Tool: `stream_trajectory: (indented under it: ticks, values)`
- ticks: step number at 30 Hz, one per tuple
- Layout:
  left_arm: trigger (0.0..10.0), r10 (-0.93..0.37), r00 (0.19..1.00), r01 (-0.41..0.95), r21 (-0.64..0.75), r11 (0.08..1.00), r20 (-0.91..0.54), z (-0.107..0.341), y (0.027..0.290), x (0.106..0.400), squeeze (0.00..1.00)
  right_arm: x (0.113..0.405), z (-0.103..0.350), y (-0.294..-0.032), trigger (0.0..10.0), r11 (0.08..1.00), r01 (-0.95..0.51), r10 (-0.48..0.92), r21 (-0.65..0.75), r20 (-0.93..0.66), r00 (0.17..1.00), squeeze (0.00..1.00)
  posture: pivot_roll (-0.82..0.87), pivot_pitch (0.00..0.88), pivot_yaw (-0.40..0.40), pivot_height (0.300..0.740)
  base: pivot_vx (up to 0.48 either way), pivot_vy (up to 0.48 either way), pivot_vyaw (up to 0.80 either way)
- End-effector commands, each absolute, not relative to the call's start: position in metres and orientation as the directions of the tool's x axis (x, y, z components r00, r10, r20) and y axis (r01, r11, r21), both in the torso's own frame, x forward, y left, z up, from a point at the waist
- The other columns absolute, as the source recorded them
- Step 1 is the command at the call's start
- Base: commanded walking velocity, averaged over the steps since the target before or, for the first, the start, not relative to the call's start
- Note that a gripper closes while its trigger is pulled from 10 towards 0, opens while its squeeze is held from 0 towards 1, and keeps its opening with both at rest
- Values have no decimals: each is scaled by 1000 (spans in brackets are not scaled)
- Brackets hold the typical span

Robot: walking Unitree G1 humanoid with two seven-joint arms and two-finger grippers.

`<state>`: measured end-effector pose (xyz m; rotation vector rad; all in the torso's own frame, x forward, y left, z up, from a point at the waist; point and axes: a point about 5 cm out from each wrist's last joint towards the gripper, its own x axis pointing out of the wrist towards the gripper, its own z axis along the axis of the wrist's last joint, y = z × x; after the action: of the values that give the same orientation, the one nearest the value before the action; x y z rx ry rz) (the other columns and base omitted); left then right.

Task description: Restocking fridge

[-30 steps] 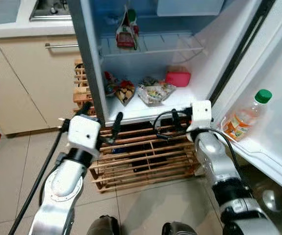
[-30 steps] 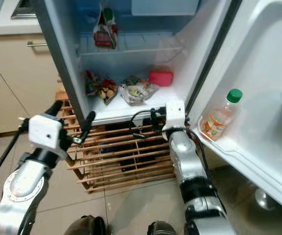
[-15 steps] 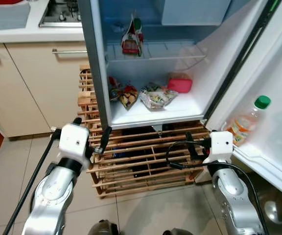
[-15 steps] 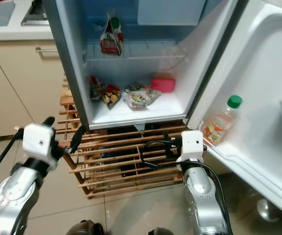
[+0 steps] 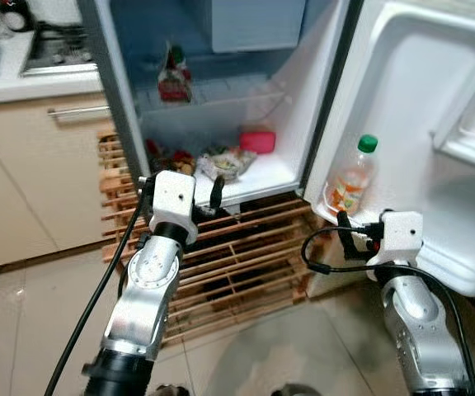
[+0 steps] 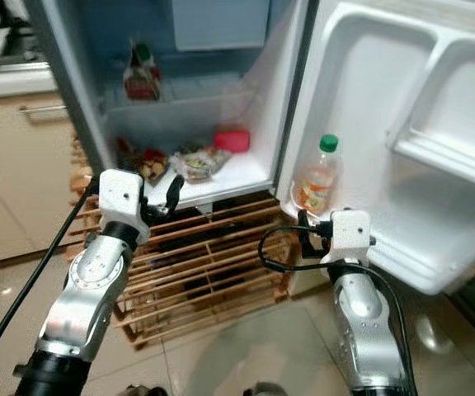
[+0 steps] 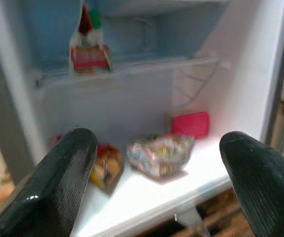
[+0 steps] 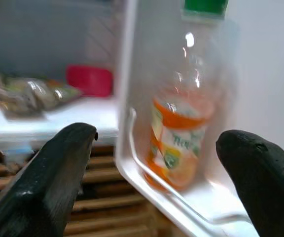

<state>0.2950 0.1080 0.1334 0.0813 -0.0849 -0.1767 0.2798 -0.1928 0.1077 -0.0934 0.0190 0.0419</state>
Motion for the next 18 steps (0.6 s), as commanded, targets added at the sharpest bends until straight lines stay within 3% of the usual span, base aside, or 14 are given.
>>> stream_trajectory:
  ticks: [1, 4, 11, 15, 18]
  values:
    - [10000, -165, 982, 157, 92, 983, 86, 134, 109, 301, 0, 279, 100, -195, 10000, 997, -40, 36, -72, -64, 997, 0, -179, 0, -4, 740, -266, 0, 0]
    - [10000, -162, 982, 153, 90, 984, 97, 134, 106, 305, 0, 280, 98, -191, 10000, 996, -65, 60, -61, -80, 995, 0, -180, 0, -7, 740, -261, 0, 0]
    - [10000, -176, 979, 168, 75, 983, 100, 133, 109, 308, 0, 273, 83, -189, 10000, 994, -98, 90, -50, -138, 986, 0, -168, 0, 11, 740, 0, 0, 0]
    - [10000, -262, 959, 257, 61, 964, 110, 133, 105, 303, 0, 257, 58, -189, 10000, 978, -192, 164, -83, -267, 950, 0, -157, 0, 30, 740, 0, -422, 0]
    - [10000, -263, 958, 256, 77, 964, 115, 134, 107, 304, 0, 233, 25, -212, 10000, 982, -158, 101, -106, -412, 905, 0, -156, 0, 37, 740, 0, -472, 0]
